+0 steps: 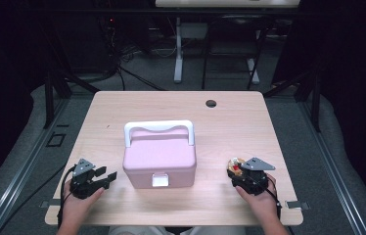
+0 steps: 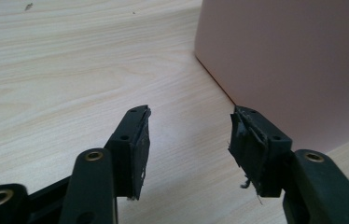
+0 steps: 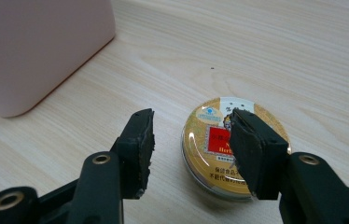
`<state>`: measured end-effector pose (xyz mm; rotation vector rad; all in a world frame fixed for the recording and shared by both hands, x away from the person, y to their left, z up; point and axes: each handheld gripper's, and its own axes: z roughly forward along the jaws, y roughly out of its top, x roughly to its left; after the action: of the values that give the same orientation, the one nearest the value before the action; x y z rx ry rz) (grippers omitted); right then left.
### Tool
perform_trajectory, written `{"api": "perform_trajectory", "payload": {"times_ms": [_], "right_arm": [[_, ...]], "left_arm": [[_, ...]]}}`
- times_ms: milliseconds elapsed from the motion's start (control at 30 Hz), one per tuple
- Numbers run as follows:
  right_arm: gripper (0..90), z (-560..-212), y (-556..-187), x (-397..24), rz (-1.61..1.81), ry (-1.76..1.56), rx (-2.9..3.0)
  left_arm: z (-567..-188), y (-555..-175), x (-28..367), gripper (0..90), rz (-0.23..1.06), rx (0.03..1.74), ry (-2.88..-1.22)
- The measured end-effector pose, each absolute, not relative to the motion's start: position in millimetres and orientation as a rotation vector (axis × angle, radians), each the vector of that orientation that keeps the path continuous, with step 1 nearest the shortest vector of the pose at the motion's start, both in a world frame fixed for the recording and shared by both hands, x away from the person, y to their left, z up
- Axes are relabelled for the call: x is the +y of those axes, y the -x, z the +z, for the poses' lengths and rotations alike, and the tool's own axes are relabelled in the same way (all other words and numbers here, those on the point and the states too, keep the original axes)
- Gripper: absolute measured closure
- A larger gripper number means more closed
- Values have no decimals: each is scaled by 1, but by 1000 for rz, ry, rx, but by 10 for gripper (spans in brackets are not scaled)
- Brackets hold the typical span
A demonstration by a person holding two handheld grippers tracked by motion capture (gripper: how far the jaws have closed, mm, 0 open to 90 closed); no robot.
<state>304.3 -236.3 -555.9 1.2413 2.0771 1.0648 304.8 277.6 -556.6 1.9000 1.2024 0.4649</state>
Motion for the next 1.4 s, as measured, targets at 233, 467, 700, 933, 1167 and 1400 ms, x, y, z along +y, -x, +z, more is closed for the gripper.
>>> {"api": "perform_trajectory", "payload": {"times_ms": [233, 467, 700, 933, 1167, 1400], "right_arm": [[499, -556, -307, -236, 1059, -1244, 2099], [505, -554, -308, -238, 1083, -1270, 2092], [505, -552, -303, -238, 1096, -1276, 2087], [505, -553, -304, -240, 1110, -1285, 2086], [505, -552, -303, -240, 1119, -1279, 2093], [505, -551, -298, -241, 1125, -1277, 2088]], "left_arm": [[-557, -306, 272, 528, 427, 1204, -1938], [-557, -302, 272, 544, 417, 1215, -1928], [-553, -298, 275, 545, 405, 1224, -1887], [-549, -299, 276, 555, 381, 1237, -1863], [-533, -300, 279, 564, 372, 1253, -1833], [-526, -301, 283, 573, 353, 1267, -1805]]}}
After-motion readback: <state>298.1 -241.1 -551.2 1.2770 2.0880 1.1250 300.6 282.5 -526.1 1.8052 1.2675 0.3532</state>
